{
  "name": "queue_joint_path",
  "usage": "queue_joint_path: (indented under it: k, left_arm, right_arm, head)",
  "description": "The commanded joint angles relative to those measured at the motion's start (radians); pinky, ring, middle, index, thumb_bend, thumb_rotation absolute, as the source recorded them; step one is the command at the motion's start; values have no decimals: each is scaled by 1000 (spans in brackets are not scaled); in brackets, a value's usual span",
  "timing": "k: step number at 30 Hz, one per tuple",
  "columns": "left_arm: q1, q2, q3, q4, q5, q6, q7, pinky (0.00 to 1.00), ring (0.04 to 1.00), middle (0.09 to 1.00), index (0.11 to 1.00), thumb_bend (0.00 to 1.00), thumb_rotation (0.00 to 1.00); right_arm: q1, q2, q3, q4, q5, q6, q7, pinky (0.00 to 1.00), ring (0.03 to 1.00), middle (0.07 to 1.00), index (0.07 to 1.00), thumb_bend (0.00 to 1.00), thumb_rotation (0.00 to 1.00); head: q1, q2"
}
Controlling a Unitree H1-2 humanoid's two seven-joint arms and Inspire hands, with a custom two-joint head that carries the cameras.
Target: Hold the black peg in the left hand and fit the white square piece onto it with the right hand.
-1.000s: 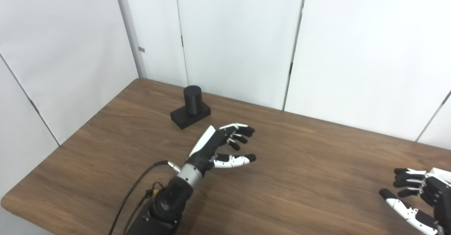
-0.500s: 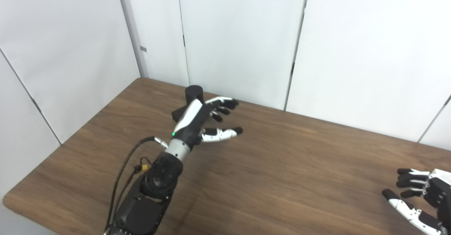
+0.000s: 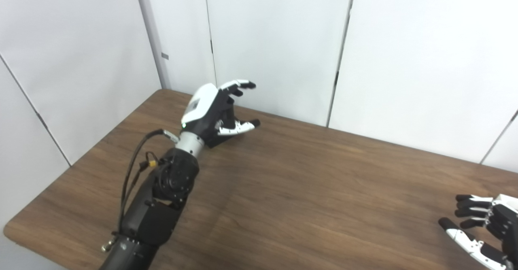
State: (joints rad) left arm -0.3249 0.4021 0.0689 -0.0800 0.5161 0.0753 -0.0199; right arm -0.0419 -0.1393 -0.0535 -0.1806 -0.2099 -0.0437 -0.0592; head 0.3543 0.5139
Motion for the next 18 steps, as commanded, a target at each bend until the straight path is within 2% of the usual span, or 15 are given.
queue_joint_path:
  k: [1,6,12,18]
  left_arm:
    - [-66,38,6,4,36,4,30,680,781,840,782,694,159]
    - [-94,75,-10,47,117,26,47,683,826,844,795,720,267]
    - [-112,107,-19,95,176,56,57,725,874,891,818,754,301]
    - [-139,121,-24,142,227,135,52,758,931,941,852,843,397]
  right_arm:
    - [-25,2,-1,-41,5,-21,-3,431,546,641,491,495,115]
    - [-26,4,-2,-42,6,-18,-4,439,551,645,491,494,115]
    - [-26,3,-4,-40,7,-16,-5,435,546,645,491,494,115]
    - [-25,1,-6,-49,11,-5,-1,438,549,645,491,494,117]
  head:
    - [1,1]
    - [1,4]
    - [0,6]
    - [0,10]
